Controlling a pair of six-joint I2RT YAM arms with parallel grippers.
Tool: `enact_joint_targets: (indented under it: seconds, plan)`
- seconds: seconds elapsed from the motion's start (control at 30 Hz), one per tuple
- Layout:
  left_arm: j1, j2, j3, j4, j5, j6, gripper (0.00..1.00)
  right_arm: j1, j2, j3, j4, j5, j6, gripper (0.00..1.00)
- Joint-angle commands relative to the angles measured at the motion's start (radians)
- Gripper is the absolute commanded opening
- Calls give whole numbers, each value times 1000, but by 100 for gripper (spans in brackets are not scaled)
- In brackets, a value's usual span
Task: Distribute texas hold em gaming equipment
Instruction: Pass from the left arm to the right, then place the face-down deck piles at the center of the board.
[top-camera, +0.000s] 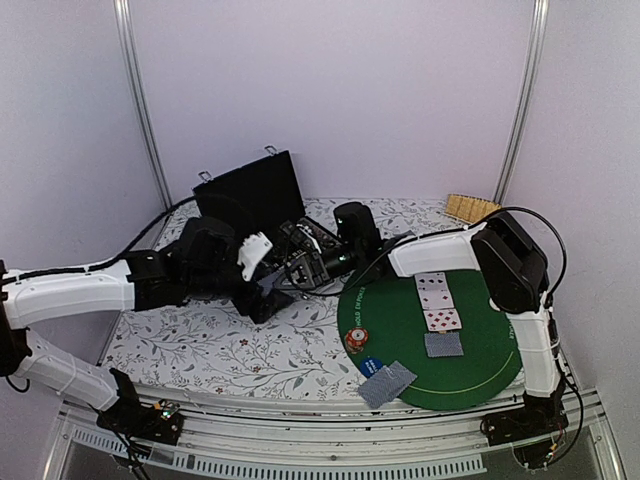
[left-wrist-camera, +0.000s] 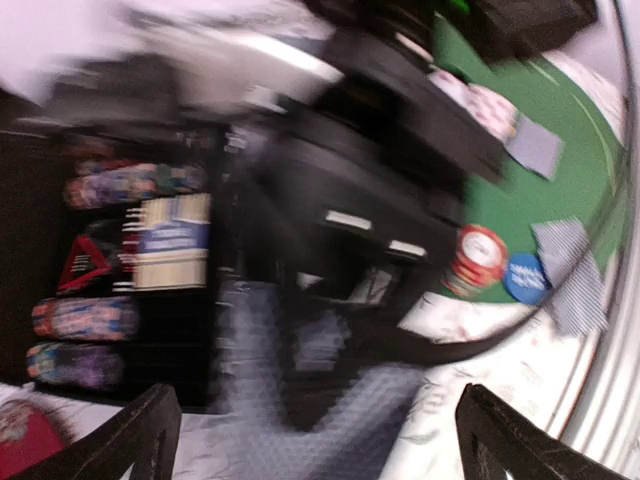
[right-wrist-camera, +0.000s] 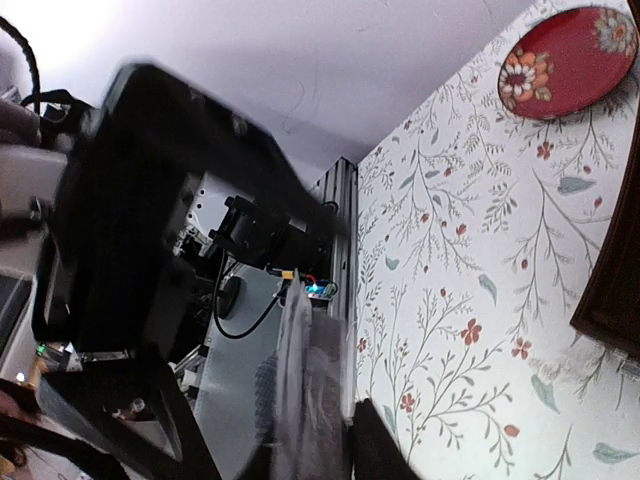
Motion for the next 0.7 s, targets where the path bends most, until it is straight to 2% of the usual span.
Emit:
enact_joint_targets:
  seconds: [0.0, 0.3, 0.4, 0.5, 0.67]
  plan:
    - [88, -82, 2, 35, -13, -26, 98, -8, -30, -31, -65, -62, 29, 2]
    - [136, -75, -1, -7, -45, -56, 97, -17, -44, -41, -64, -63, 24, 2]
    - [178, -107, -8, -11, 26, -123, 91, -25, -64, -54, -64, -46, 24, 2]
    - [193, -153, -54, 6, 85, -229, 82, -29, -85, -59, -61, -31, 18, 2]
    - [193, -204, -175, 133, 173, -433, 70, -29, -97, -74, 0, -3, 34, 2]
